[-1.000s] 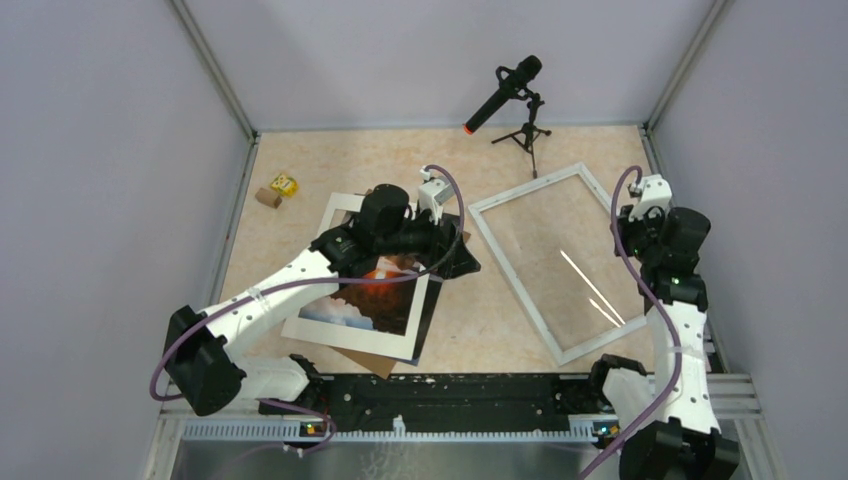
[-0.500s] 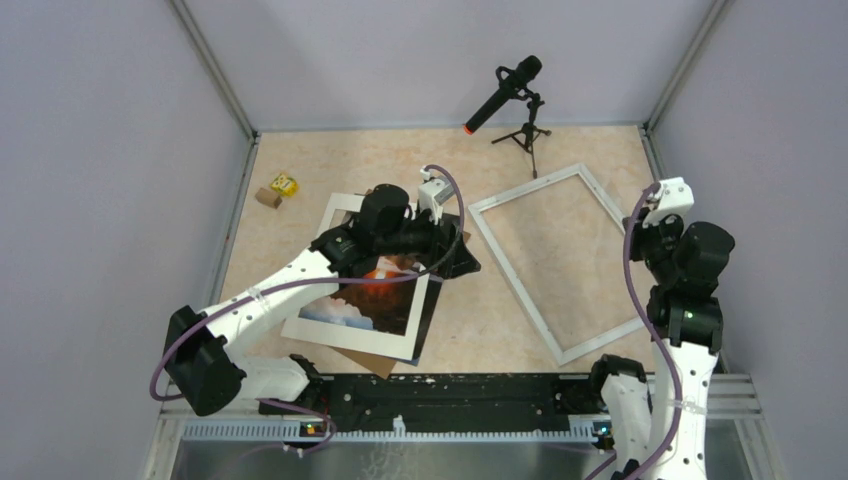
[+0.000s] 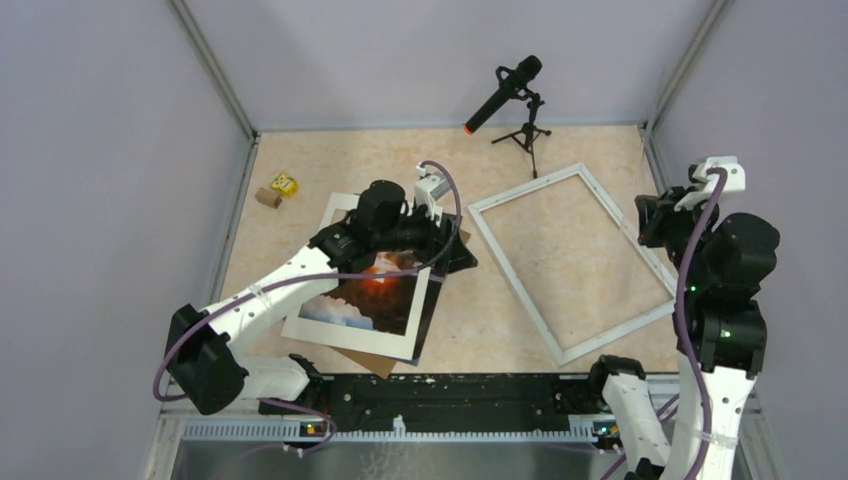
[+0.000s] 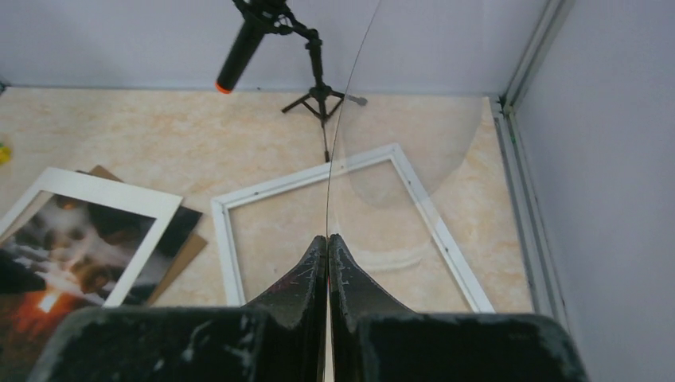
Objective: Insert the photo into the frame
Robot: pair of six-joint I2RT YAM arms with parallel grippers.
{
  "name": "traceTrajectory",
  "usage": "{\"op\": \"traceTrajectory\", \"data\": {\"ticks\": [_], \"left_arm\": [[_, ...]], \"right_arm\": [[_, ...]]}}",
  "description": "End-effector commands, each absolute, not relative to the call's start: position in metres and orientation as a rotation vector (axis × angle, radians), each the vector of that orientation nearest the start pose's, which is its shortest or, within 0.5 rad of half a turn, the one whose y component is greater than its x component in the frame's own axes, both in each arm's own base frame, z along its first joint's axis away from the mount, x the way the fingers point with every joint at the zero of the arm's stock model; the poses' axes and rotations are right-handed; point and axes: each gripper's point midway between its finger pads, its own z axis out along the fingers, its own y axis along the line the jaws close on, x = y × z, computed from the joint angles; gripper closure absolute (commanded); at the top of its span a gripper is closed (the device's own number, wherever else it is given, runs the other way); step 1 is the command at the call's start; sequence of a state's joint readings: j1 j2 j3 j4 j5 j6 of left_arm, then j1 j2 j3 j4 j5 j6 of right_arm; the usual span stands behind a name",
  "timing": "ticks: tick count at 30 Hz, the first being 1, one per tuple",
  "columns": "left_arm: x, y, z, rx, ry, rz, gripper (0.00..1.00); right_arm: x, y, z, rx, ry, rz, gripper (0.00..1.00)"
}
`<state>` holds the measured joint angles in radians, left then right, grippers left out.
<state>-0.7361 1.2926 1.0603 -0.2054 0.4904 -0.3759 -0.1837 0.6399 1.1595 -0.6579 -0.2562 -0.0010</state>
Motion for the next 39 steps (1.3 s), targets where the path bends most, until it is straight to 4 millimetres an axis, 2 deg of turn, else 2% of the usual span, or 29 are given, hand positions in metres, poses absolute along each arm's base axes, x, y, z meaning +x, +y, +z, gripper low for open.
{"op": "traceTrajectory", "data": {"ticks": [1, 9, 15, 19, 22, 27, 29, 32, 36, 39], "left_arm": [[0.228, -0.329, 0.254, 0.698, 1.999, -1.196, 0.02], [0.239, -0.319, 0.259, 0.654, 1.994, -1.172, 0.02], [0.246, -0.312, 0.263, 0.636, 1.986, -1.132, 0.01], [0.251, -0.306, 0.265, 0.619, 1.985, -1.099, 0.02], [0.251, -0.307, 0.266, 0.621, 1.981, -1.103, 0.02], [0.25, -0.307, 0.266, 0.621, 1.979, -1.112, 0.02], [0.249, -0.308, 0.265, 0.624, 1.978, -1.12, 0.02], [0.247, -0.309, 0.265, 0.627, 1.971, -1.135, 0.02], [0.246, -0.309, 0.266, 0.628, 1.967, -1.135, 0.02], [0.245, -0.311, 0.264, 0.635, 1.974, -1.147, 0.02]], "right_arm": [[0.225, 0.028, 0.394, -0.076, 1.707, 0.22, 1.0], [0.223, 0.087, 0.428, -0.131, 1.654, 0.647, 1.0], [0.235, 0.11, 0.436, -0.102, 1.664, 0.899, 1.0], [0.241, 0.122, 0.431, -0.126, 1.679, 1.017, 1.0], [0.256, 0.108, 0.409, -0.033, 1.747, 0.922, 1.0], [0.289, 0.06, 0.339, 0.224, 1.917, 0.632, 1.0], [0.299, 0.043, 0.314, 0.27, 1.94, 0.531, 1.0], [0.311, 0.019, 0.276, 0.288, 1.961, 0.396, 1.0], [0.318, -0.026, 0.226, 0.333, 2.041, 0.227, 1.0], [0.319, -0.04, 0.202, 0.239, 2.098, 0.136, 1.0]]}}
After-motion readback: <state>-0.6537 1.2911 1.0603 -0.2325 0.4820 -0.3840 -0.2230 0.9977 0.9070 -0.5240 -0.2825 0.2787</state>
